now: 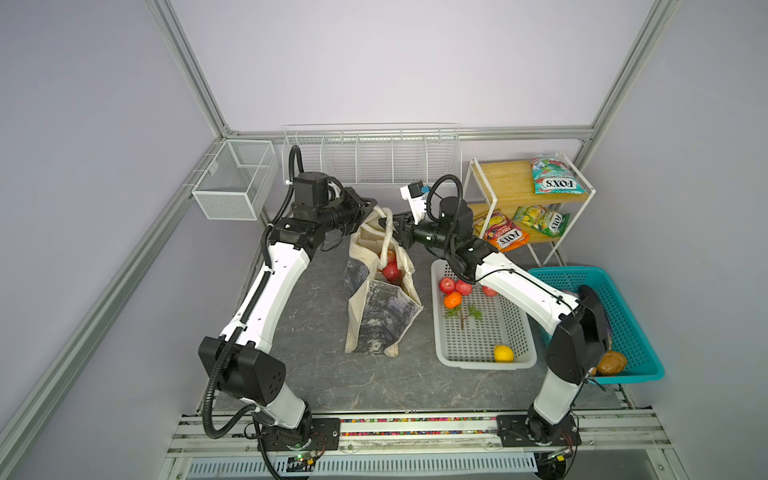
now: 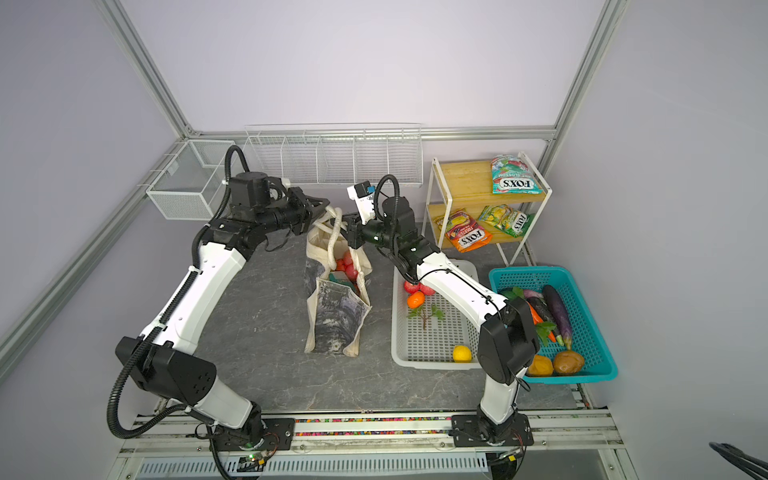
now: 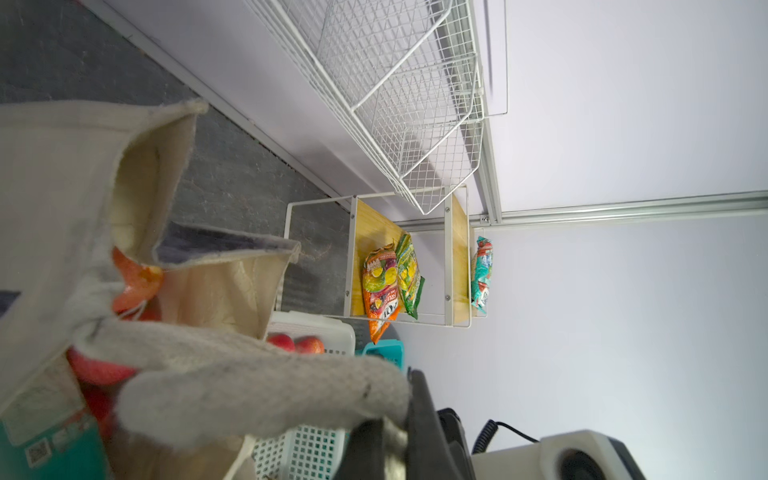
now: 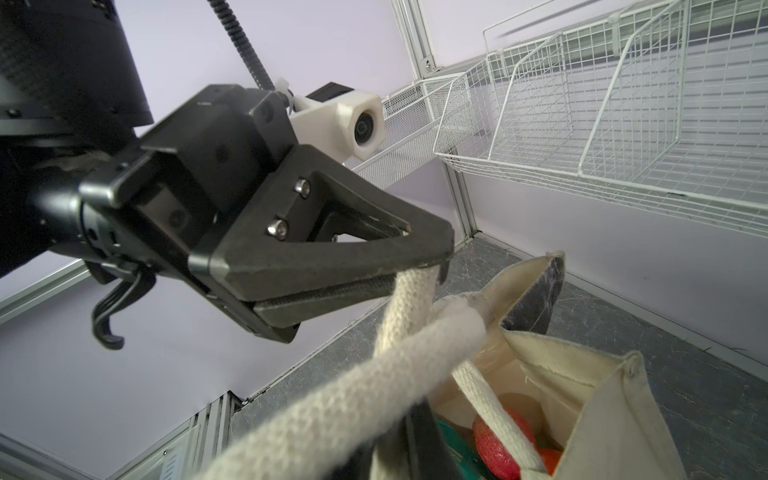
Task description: Place the food into the grocery bag and tie it
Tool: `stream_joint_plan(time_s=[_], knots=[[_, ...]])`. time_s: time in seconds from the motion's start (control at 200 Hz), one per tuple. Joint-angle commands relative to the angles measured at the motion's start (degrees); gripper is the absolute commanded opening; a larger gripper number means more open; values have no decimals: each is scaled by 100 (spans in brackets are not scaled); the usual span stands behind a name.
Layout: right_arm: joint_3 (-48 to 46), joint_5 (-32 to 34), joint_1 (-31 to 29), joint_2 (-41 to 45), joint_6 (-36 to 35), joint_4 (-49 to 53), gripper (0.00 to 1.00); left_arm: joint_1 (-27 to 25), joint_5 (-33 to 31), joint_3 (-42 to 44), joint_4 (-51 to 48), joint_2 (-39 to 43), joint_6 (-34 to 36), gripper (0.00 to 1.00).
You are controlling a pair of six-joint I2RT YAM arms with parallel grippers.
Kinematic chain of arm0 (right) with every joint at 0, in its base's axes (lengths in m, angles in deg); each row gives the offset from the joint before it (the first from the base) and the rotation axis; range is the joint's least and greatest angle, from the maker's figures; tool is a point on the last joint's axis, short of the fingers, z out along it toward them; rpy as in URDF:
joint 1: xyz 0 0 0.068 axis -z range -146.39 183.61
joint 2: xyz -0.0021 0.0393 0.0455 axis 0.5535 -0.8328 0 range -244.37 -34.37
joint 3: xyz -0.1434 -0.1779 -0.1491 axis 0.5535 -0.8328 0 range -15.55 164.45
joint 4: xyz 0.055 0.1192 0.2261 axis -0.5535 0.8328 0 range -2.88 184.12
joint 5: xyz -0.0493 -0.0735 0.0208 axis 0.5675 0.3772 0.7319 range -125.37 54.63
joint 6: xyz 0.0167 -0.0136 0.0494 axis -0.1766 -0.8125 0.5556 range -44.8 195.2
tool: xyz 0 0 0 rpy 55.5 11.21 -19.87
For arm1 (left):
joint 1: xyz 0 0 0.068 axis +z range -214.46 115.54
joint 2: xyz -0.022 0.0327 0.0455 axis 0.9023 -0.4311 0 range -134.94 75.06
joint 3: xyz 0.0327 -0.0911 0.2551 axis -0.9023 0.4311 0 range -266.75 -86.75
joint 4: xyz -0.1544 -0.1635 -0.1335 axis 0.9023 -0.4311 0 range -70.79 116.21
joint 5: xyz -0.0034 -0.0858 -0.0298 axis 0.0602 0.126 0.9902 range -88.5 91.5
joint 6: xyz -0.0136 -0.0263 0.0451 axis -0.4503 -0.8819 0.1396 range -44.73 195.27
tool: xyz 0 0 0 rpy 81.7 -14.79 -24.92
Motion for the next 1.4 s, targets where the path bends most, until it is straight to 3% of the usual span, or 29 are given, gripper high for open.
stream_joint_plan(time_s=[0.0, 0.365, 1.035, 1.395], knots=[[115, -131, 12, 298, -306, 86, 22, 3, 28, -261, -460, 2, 367, 0], [385, -201, 57, 215, -419, 228, 26, -66, 370, -83, -731, 354, 600, 0], [881, -289, 141, 0, -427, 241, 30, -563, 229, 516, -770, 739, 537, 0], [457, -138, 359, 394, -531, 327, 31, -592, 163, -210, -679, 333, 525, 0]])
